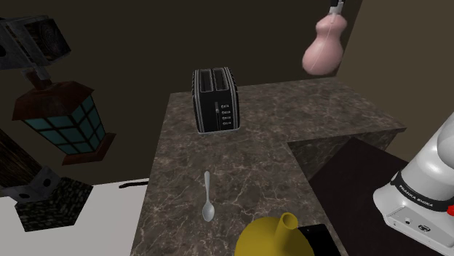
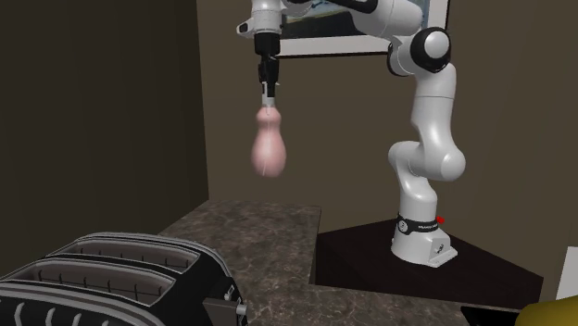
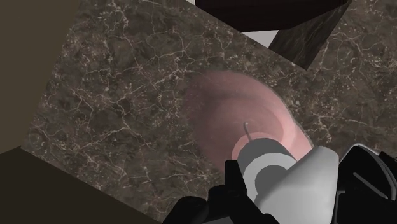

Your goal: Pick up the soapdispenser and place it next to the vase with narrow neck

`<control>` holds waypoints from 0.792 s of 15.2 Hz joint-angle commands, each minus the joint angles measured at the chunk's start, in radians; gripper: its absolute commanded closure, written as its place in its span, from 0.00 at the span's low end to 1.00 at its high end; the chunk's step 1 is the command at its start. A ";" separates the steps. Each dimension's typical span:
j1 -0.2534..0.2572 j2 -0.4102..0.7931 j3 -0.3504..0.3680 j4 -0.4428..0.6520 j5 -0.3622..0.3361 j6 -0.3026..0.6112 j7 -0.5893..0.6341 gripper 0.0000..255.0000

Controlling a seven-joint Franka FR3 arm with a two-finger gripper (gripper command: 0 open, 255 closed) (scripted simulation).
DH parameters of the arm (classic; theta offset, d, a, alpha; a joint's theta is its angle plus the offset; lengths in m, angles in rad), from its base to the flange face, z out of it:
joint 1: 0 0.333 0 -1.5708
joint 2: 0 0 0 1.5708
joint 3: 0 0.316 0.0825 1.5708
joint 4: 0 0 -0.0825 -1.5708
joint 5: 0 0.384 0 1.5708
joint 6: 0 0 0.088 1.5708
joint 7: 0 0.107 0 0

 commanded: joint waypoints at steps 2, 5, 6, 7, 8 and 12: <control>-0.002 0.027 -0.003 0.077 0.006 -0.050 -0.008 1.00; -0.004 0.057 -0.007 0.156 0.013 -0.100 -0.016 1.00; -0.005 0.068 -0.009 0.185 0.016 -0.118 -0.019 1.00; -0.007 0.080 -0.011 0.214 0.019 -0.135 -0.022 1.00; -0.009 0.092 -0.012 0.244 0.022 -0.154 -0.025 1.00; -0.019 0.151 -0.022 0.382 0.039 -0.234 -0.040 1.00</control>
